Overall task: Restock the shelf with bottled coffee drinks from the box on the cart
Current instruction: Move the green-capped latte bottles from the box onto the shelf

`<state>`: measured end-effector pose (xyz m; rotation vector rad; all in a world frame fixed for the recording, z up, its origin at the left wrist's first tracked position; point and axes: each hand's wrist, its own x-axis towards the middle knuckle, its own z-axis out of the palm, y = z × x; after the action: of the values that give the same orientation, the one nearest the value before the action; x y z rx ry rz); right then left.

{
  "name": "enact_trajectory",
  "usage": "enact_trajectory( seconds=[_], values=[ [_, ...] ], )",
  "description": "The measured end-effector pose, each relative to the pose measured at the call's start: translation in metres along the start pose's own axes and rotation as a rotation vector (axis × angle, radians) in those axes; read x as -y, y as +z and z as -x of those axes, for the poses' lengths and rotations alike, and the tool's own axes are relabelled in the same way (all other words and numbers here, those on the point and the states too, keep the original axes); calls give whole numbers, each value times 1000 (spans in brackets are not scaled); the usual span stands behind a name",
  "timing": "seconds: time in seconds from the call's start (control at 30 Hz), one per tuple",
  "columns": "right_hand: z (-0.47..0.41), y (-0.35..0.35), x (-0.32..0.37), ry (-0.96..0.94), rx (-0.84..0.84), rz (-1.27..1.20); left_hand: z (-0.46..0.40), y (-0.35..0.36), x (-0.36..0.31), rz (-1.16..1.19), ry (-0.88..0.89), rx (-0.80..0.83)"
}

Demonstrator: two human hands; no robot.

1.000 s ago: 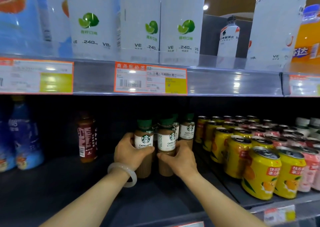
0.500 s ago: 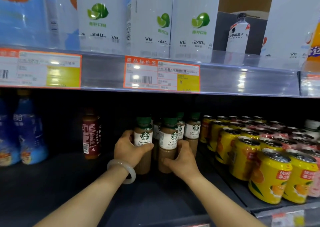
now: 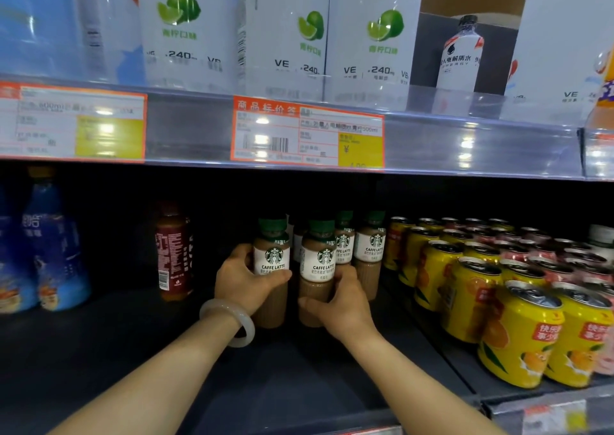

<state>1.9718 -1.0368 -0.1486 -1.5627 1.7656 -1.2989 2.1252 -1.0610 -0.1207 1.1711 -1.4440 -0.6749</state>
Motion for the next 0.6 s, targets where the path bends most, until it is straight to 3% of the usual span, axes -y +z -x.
enact_trajectory(
  seconds=[0.2, 0.6],
  values=[
    [1, -3, 1, -6, 54, 18, 6, -5, 14, 9, -91, 113],
    [1, 7, 4, 8, 41, 30, 9, -2, 17, 67, -103, 122]
  ],
)
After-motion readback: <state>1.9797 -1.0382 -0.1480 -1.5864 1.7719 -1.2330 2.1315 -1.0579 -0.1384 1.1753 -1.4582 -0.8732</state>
